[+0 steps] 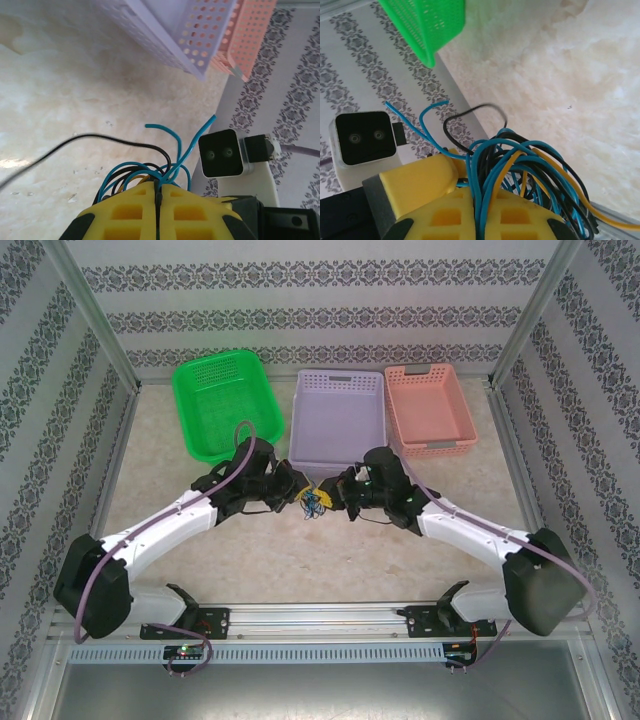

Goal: Untangle the cables

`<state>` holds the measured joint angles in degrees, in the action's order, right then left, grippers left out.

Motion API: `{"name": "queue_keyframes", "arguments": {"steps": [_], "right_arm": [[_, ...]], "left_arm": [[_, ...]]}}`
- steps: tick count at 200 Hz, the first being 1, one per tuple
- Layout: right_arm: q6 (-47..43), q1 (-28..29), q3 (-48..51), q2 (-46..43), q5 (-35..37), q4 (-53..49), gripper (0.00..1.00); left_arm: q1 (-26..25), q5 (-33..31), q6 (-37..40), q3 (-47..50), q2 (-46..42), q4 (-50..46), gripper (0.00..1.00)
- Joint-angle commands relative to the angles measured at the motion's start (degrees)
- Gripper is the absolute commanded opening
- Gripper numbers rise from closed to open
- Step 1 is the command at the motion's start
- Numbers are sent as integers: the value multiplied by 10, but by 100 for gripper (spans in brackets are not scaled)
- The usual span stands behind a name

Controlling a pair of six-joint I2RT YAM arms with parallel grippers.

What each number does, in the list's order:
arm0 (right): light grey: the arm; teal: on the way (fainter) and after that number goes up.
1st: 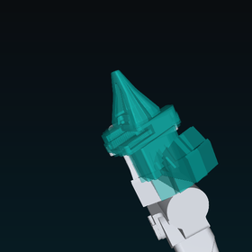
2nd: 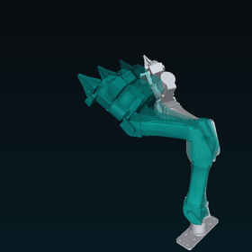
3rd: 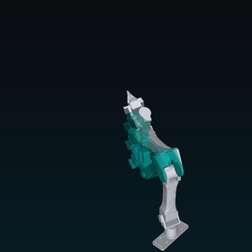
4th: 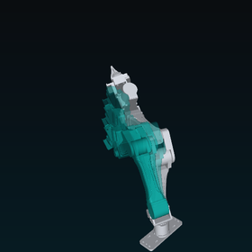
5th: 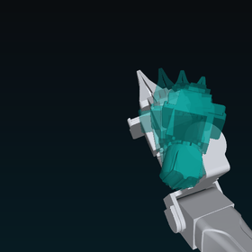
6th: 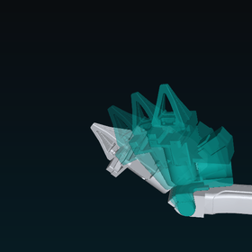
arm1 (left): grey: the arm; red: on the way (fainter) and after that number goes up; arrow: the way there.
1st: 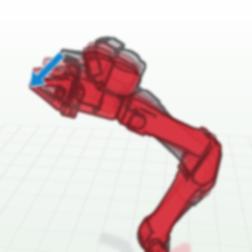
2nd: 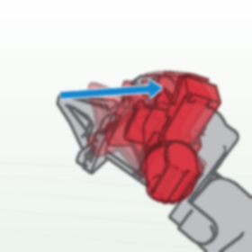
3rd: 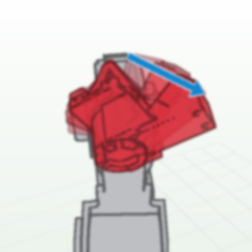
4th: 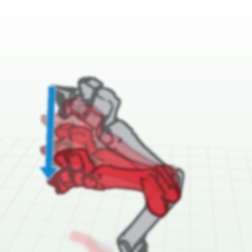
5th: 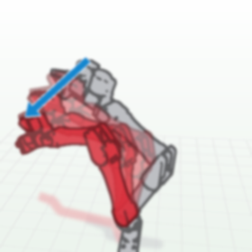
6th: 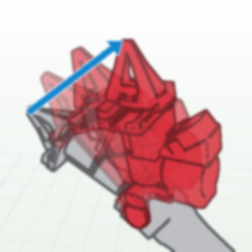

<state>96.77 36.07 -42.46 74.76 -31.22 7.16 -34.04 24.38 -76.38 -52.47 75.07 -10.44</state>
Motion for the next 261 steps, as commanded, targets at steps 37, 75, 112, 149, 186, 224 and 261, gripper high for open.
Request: {"name": "queue_keyframes", "arguments": {"steps": [37, 75, 112, 149, 186, 224, 261], "right_arm": [[-141, -65, -9, -35, 43, -171, 0], [-252, -46, -61, -7, 21, -257, 0], [-265, -40, -55, -3, 22, -253, 0], [-272, -38, -57, 4, 17, -249, 0], [-281, -24, -64, 12, 12, -254, 0], [-280, -10, -68, 15, 13, -250, 0], [-284, -4, -77, 20, 6, -249, 0]], "left_arm": [[-4, -48, 54, -10, -53, -115, 0], [-5, -44, 55, -17, -36, -149, 14], [-6, -48, 60, -28, -33, -185, 31], [-16, -13, 16, -21, -12, -189, 44], [-33, -16, -56, -13, 14, -117, 49], [-35, -22, -87, -12, 35, -91, 51], [-48, 1, -117, 4, 76, -30, 39]]}}
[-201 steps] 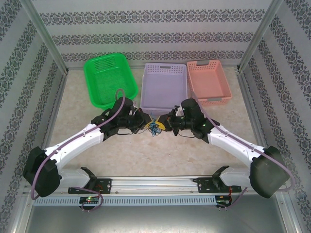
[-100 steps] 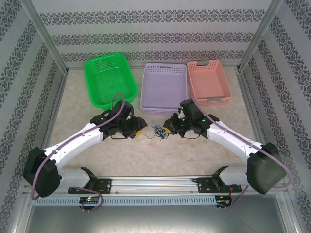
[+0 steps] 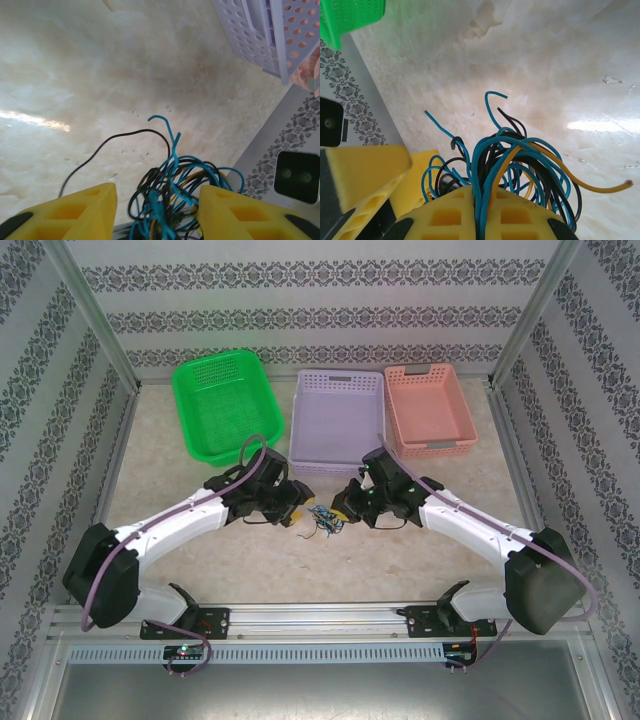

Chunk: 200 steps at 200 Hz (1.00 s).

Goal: Untangle the cables

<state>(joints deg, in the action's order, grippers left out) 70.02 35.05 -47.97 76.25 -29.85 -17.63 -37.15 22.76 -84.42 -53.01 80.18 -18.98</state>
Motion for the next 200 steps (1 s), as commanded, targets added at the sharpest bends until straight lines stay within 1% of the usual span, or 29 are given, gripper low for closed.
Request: {"name": "queue_keyframes", "arguments": {"steps": [1, 7, 27, 34, 62, 70, 75, 88, 100, 122, 149, 169, 189, 200], "right_arm": [[-17, 6, -22, 4, -8, -1, 0], [-18, 6, -22, 4, -8, -2, 0], [-26, 2, -21, 0, -12, -10, 0], [-31, -1, -20, -3, -14, -15, 0], [-80, -20, -26, -16, -2, -80, 0], [-98, -24, -28, -19, 5, -99, 2], [-108, -26, -30, -20, 8, -109, 6], [-127, -26, -34, -19, 16, -127, 21], [-124, -25, -27, -17, 16, -122, 30], [-80, -26, 3, -23, 9, -69, 37], [-25, -33, 25, -33, 6, -24, 46], [21, -38, 33, -27, -9, 18, 53], [67, -36, 42, -13, -16, 43, 54], [100, -30, 60, -7, -19, 86, 54]], "left_arm": [[-17, 17, -37, 9, 27, 56, 38], [-18, 16, -35, 4, 31, 52, 32], [-17, -7, -22, -7, 27, 10, 6], [-14, -20, -15, -9, 20, -8, 0], [5, -76, 39, -34, -17, -115, 0], [10, -85, 50, -37, -28, -126, 0], [11, -87, 55, -36, -33, -127, 0], [14, -79, 60, -30, -39, -118, 0], [14, -61, 59, -19, -38, -88, 0], [11, -32, 55, 2, -39, -23, 0], [10, -21, 89, -11, -38, -27, 0], [8, -2, 110, -11, -34, -9, 0], [5, 5, 127, -16, -31, -6, 0], [3, 8, 128, -16, -30, -1, 0]]}}
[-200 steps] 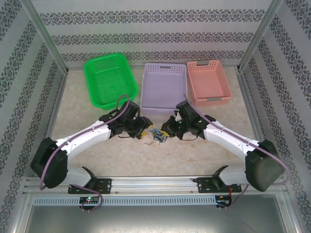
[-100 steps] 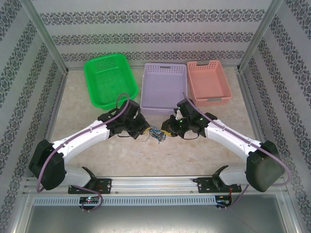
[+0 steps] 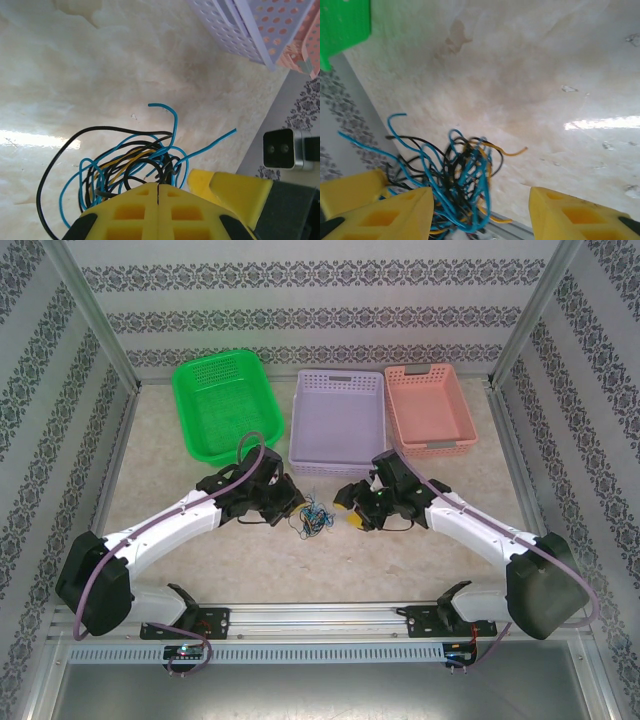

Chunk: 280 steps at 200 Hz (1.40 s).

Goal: Untangle the cables

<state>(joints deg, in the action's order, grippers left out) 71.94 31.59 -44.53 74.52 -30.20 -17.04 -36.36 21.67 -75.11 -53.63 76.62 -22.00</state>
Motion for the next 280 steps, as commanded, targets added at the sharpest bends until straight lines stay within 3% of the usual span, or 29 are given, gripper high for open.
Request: {"name": "queue_keyframes", "arguments": {"steps": [1, 70, 99, 113, 159, 215, 280], "right_arm": [[84, 5, 28, 10, -16, 87, 54], [221, 35, 92, 49, 8, 235, 41], [262, 31, 108, 55, 22, 289, 20], [266, 28, 113, 49, 34, 292, 0], [167, -19, 110, -27, 57, 133, 0], [75, -81, 124, -105, 65, 11, 0], [-39, -122, 58, -132, 111, -123, 0]], "left_arm": [[-5, 19, 35, -10, 6, 30, 0], [-12, 24, 34, -13, 4, 78, 0], [-12, 26, 31, -6, -6, 89, 0], [-12, 19, 33, -8, -15, 80, 0], [-11, -53, 60, -28, -57, -21, 0], [-10, -125, 77, -42, -85, -142, 0], [-7, -181, 57, -29, -81, -214, 0]]}}
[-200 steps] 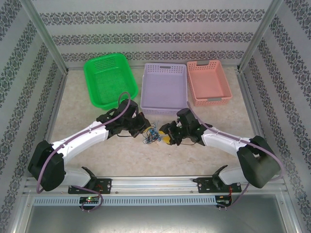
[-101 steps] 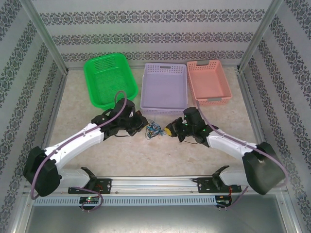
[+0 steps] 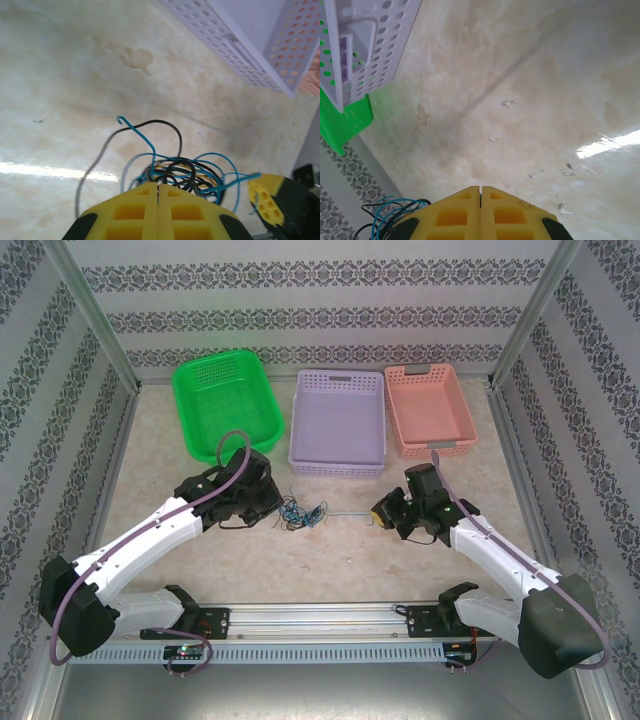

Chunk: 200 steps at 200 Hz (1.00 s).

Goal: Untangle the cables

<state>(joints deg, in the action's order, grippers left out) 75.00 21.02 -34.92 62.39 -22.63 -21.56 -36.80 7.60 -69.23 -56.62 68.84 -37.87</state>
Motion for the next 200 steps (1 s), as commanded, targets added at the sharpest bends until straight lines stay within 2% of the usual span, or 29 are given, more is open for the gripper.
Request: {"name": "queue_keyframes", "arguments": {"steps": [1, 38, 82, 121, 200], "right_arm": [[-71, -17, -39, -11, 36, -80, 0], [-129, -65, -86, -23, 72, -155, 0], [-184, -120, -140, -20, 132, -232, 0], [-213, -155, -174, -29, 180, -269, 0], [-256, -225, -207, -34, 212, -296, 0]], "left_arm": [[-2, -40, -3, 1, -2, -56, 0], [7, -85, 0, -5, 3, -122, 0], [31, -113, -2, 10, -10, -154, 0], [49, -112, 4, 27, -11, -161, 0], [109, -127, 44, 28, -10, -184, 0]]}}
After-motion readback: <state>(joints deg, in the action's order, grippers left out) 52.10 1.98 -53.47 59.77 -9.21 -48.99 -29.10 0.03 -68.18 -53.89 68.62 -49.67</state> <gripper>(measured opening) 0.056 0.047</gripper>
